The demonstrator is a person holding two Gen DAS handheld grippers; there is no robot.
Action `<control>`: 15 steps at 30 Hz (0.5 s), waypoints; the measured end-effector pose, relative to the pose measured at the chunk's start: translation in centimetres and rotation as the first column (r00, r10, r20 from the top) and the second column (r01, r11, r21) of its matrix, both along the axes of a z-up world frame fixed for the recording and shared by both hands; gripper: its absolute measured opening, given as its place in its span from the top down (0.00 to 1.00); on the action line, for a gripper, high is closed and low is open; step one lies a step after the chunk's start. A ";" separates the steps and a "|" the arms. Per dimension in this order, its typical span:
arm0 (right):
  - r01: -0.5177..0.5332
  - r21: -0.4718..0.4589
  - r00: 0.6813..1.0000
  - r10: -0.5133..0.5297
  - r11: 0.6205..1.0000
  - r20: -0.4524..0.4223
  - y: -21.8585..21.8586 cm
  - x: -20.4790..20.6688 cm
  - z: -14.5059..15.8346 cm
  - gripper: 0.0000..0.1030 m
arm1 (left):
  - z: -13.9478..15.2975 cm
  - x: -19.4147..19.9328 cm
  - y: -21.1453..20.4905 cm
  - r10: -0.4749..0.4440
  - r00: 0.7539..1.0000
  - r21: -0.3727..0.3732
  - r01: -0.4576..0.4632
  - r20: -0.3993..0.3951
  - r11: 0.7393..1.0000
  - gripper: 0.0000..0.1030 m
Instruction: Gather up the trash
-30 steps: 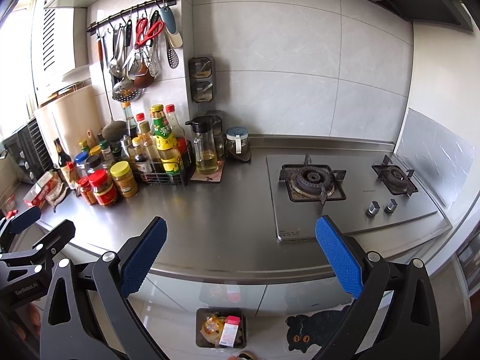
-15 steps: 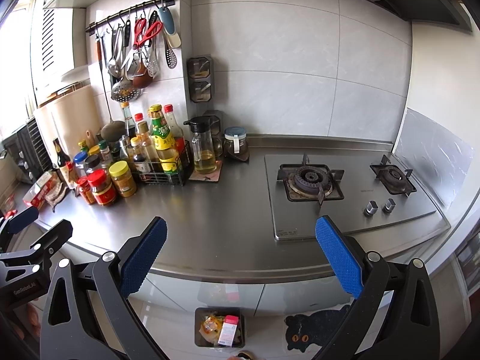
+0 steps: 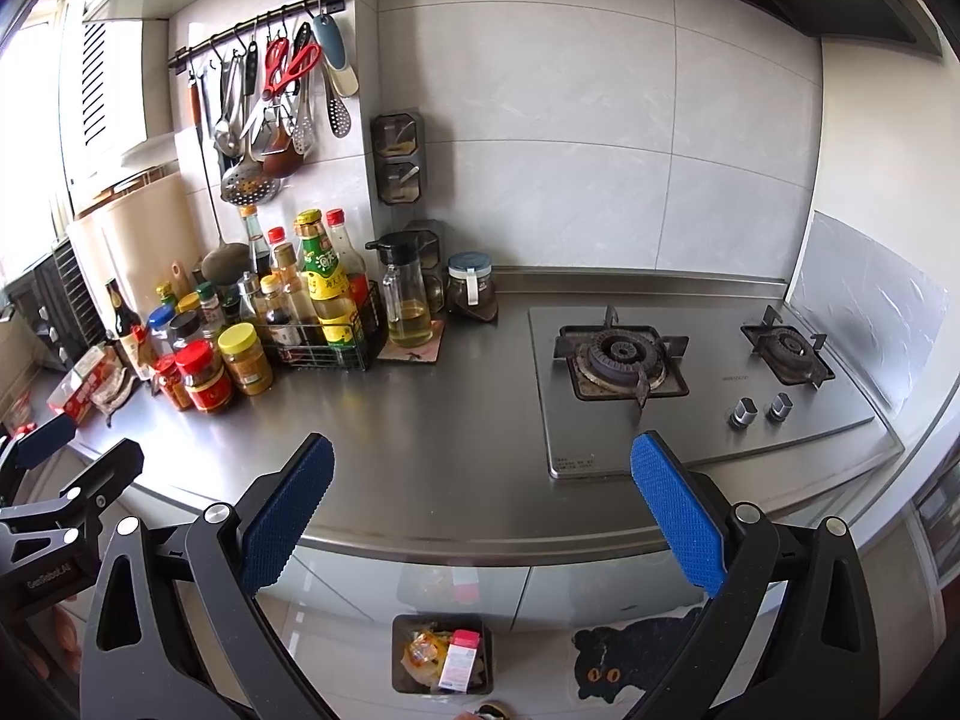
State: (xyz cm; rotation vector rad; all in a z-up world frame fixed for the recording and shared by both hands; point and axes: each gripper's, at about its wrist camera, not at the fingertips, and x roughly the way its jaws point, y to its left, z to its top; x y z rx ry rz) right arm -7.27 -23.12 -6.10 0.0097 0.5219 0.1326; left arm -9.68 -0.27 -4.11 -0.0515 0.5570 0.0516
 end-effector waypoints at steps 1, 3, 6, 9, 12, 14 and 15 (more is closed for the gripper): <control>0.002 0.000 1.000 -0.002 1.000 0.000 0.0 0.0 0.0 0.03 | 0.0 0.0 0.0 0.002 1.000 0.001 -0.002 0.001 1.000 0.08; 0.003 0.001 1.000 -0.003 1.000 0.000 0.0 0.0 0.0 0.03 | 0.1 0.0 0.0 0.004 1.000 0.001 -0.004 0.002 1.000 0.08; 0.003 0.000 1.000 -0.003 1.000 0.002 0.0 -0.1 0.0 0.03 | 0.1 0.0 0.0 0.006 1.000 0.000 -0.006 0.005 1.000 0.08; 0.005 0.001 1.000 -0.005 1.000 0.002 0.1 -0.1 0.0 0.03 | 0.1 -0.1 0.1 0.008 1.000 -0.001 -0.008 0.007 1.000 0.08; 0.006 0.001 1.000 -0.006 1.000 0.001 0.0 -0.1 0.0 0.03 | 0.1 -0.1 0.0 0.011 1.000 0.001 -0.011 0.007 1.000 0.08; 0.009 0.001 1.000 -0.009 1.000 0.000 0.2 -0.2 0.0 0.03 | 0.2 -0.1 0.0 0.012 1.000 0.001 -0.012 0.009 1.000 0.08; 0.010 0.001 1.000 -0.010 1.000 0.001 0.3 -0.2 0.0 0.03 | 0.2 -0.1 0.1 0.012 1.000 0.001 -0.012 0.010 1.000 0.08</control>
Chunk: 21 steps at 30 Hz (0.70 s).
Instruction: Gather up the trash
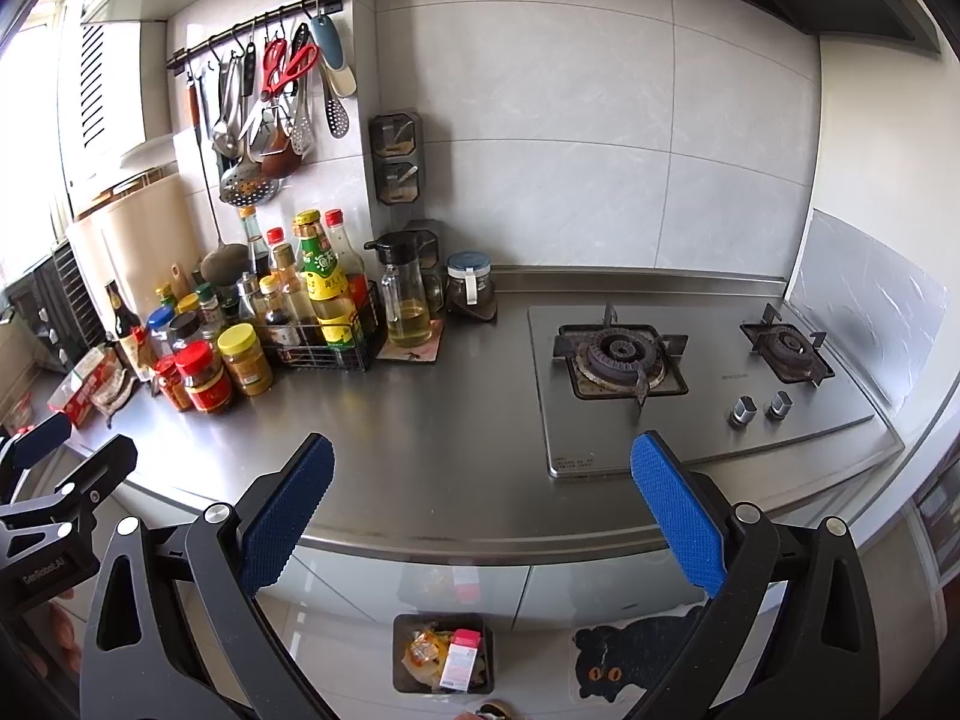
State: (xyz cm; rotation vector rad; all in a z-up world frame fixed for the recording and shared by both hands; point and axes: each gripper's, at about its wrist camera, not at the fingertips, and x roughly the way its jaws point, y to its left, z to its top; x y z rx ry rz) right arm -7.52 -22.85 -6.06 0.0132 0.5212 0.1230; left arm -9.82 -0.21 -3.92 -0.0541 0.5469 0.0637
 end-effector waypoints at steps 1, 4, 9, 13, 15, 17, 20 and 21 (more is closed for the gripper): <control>-0.001 0.002 1.000 0.001 1.000 0.000 -0.1 0.0 0.0 0.03 | 0.0 0.0 0.0 0.000 1.000 0.000 0.000 -0.001 1.000 0.08; -0.001 0.002 1.000 0.001 1.000 -0.001 -0.1 0.0 0.0 0.03 | 0.0 0.0 0.0 -0.001 1.000 0.001 0.001 -0.001 1.000 0.08; -0.001 0.003 1.000 0.001 1.000 0.000 -0.1 0.0 0.0 0.03 | 0.0 -0.1 0.0 0.001 1.000 0.001 -0.001 0.000 1.000 0.08; 0.001 0.003 1.000 -0.001 1.000 0.000 0.0 0.0 0.0 0.03 | 0.1 -0.2 0.2 0.009 1.000 0.000 -0.009 0.002 1.000 0.08; 0.001 0.003 1.000 -0.001 1.000 -0.001 0.1 0.0 0.0 0.03 | 0.1 -0.3 0.1 0.012 1.000 0.001 -0.012 0.001 1.000 0.08; 0.002 0.003 1.000 -0.002 1.000 -0.001 0.0 0.0 0.0 0.03 | 0.1 -0.3 0.1 0.011 1.000 0.001 -0.011 0.002 1.000 0.08; 0.003 0.003 1.000 -0.003 1.000 0.000 0.0 0.0 0.0 0.03 | 0.1 -0.3 0.1 0.010 1.000 0.001 -0.010 0.000 1.000 0.08; 0.003 0.004 1.000 -0.003 1.000 -0.001 0.0 0.0 0.0 0.03 | 0.1 -0.3 0.0 0.009 1.000 0.000 -0.009 -0.002 1.000 0.08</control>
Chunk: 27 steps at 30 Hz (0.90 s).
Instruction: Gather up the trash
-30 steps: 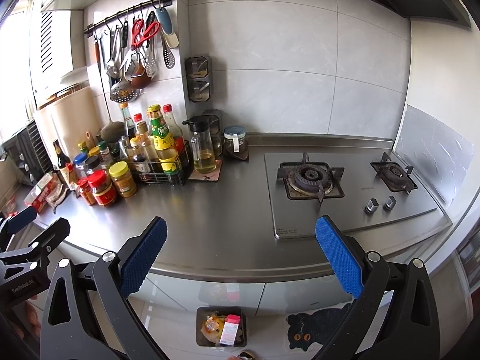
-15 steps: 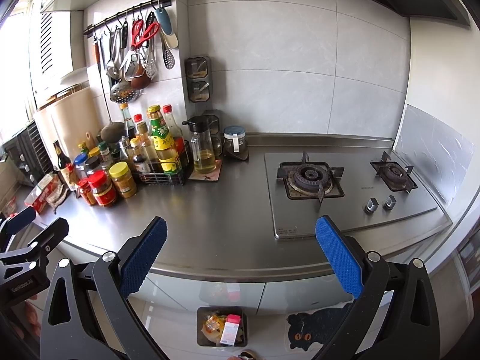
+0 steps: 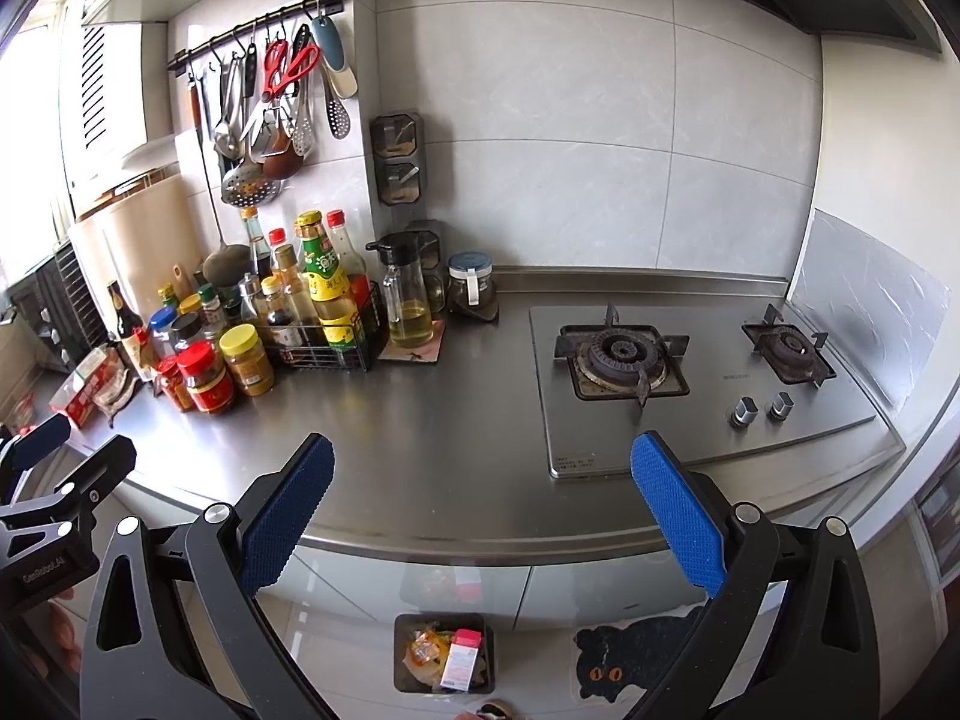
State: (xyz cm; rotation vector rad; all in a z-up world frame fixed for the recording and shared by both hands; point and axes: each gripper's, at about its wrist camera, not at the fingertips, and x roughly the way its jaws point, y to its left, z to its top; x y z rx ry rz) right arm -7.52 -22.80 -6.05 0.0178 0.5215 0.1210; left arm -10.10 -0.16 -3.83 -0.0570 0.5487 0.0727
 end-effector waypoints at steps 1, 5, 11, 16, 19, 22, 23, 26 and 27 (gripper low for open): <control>0.001 0.001 1.000 -0.001 1.000 0.000 0.0 0.0 0.0 0.03 | 0.0 0.0 0.0 -0.001 1.000 -0.003 0.001 -0.001 1.000 0.08; 0.006 0.004 1.000 -0.006 1.000 0.000 0.2 0.0 0.1 0.03 | 0.0 -0.1 -0.1 -0.002 1.000 -0.004 0.002 -0.001 1.000 0.08; 0.006 0.007 1.000 -0.006 1.000 -0.003 0.1 0.0 0.1 0.03 | 0.0 0.0 -0.2 -0.002 1.000 -0.005 0.002 -0.003 1.000 0.08; 0.006 0.009 1.000 -0.006 1.000 -0.005 0.1 0.0 0.0 0.03 | -0.1 0.0 -0.4 0.001 1.000 0.000 -0.001 -0.004 1.000 0.08; 0.007 0.010 1.000 -0.007 1.000 -0.002 0.1 0.0 0.0 0.03 | -0.1 0.0 -0.4 -0.001 1.000 0.003 0.001 -0.005 1.000 0.08; 0.010 0.013 1.000 -0.010 1.000 -0.002 0.2 0.0 -0.1 0.03 | -0.1 0.0 -0.4 0.000 1.000 0.000 0.000 -0.004 1.000 0.08; 0.010 0.013 1.000 -0.010 1.000 -0.003 0.1 0.0 -0.2 0.03 | -0.1 0.1 -0.4 -0.001 1.000 0.001 0.001 -0.003 1.000 0.08; 0.009 0.012 1.000 -0.009 1.000 -0.003 0.2 0.0 -0.1 0.03 | -0.1 0.1 -0.4 -0.001 1.000 0.000 0.001 -0.003 1.000 0.08; 0.010 0.011 1.000 -0.010 1.000 -0.004 0.1 0.1 -0.2 0.03 | -0.1 0.1 -0.3 -0.001 1.000 -0.001 0.001 -0.003 1.000 0.08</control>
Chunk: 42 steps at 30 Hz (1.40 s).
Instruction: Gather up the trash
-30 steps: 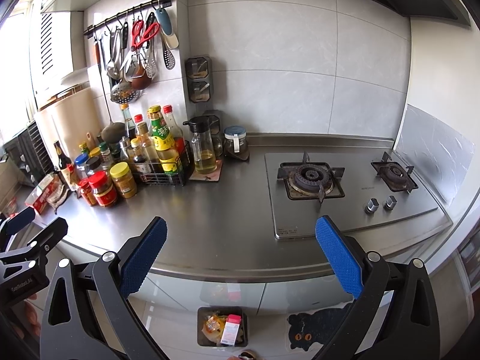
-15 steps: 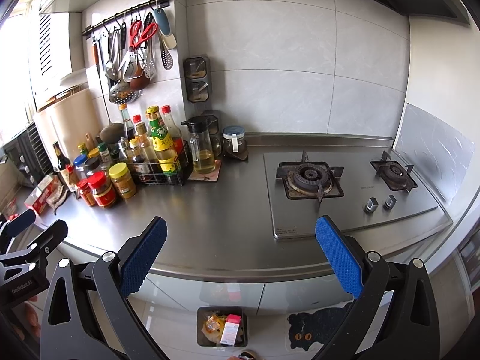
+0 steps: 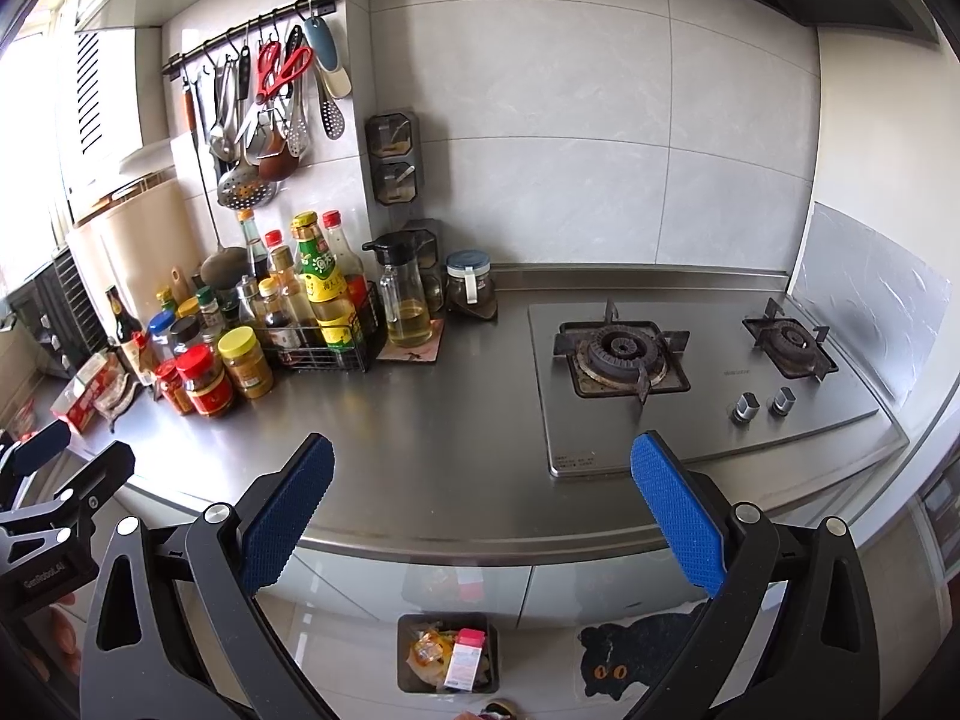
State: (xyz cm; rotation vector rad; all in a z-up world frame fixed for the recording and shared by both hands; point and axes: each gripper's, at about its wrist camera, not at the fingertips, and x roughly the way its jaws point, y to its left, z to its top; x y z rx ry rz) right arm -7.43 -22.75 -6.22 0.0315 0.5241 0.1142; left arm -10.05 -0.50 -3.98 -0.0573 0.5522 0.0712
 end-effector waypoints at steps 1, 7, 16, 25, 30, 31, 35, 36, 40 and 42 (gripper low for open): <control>0.002 -0.001 1.000 -0.002 1.000 -0.001 0.0 0.0 0.0 0.03 | 0.0 0.0 0.0 0.001 1.000 -0.001 -0.001 0.000 1.000 0.08; 0.009 0.006 1.000 -0.009 1.000 -0.003 -0.1 0.0 -0.2 0.03 | 0.0 0.2 -0.1 0.001 1.000 -0.003 -0.001 -0.001 1.000 0.08; 0.019 0.013 1.000 -0.018 1.000 -0.013 -0.6 0.5 -0.6 0.03 | -0.3 0.8 0.0 0.002 1.000 -0.016 -0.002 0.002 1.000 0.08; 0.020 0.017 0.999 -0.020 1.000 -0.026 -0.7 0.7 -1.0 0.03 | -0.5 1.2 -0.2 0.025 1.000 -0.009 -0.025 -0.014 1.000 0.08; 0.023 0.022 0.999 -0.022 0.999 -0.033 -0.9 0.7 -1.2 0.03 | -0.4 1.0 -0.3 0.017 1.000 -0.017 -0.017 0.004 1.000 0.08; 0.023 0.023 0.999 -0.022 0.999 -0.033 -1.0 0.8 -1.2 0.03 | -0.4 1.0 -0.3 0.012 1.000 -0.018 -0.012 0.007 1.000 0.08; 0.025 0.024 0.999 -0.024 0.999 -0.036 -1.1 0.9 -1.2 0.03 | -0.4 1.2 -0.3 0.004 1.000 -0.033 -0.004 0.006 0.999 0.08; 0.025 0.025 0.999 -0.024 0.999 -0.036 -1.1 1.0 -1.2 0.03 | -0.4 1.3 -0.3 0.004 1.000 -0.043 -0.004 0.000 0.999 0.08; 0.025 0.023 0.999 -0.025 0.999 -0.038 -1.1 1.1 -1.2 0.03 | -0.7 1.6 -0.2 0.032 0.999 -0.027 -0.032 -0.027 0.999 0.08; 0.025 0.022 0.999 -0.025 0.999 -0.040 -1.1 1.2 -1.3 0.03 | -0.7 1.7 -0.3 0.038 0.999 -0.015 -0.038 -0.030 0.999 0.08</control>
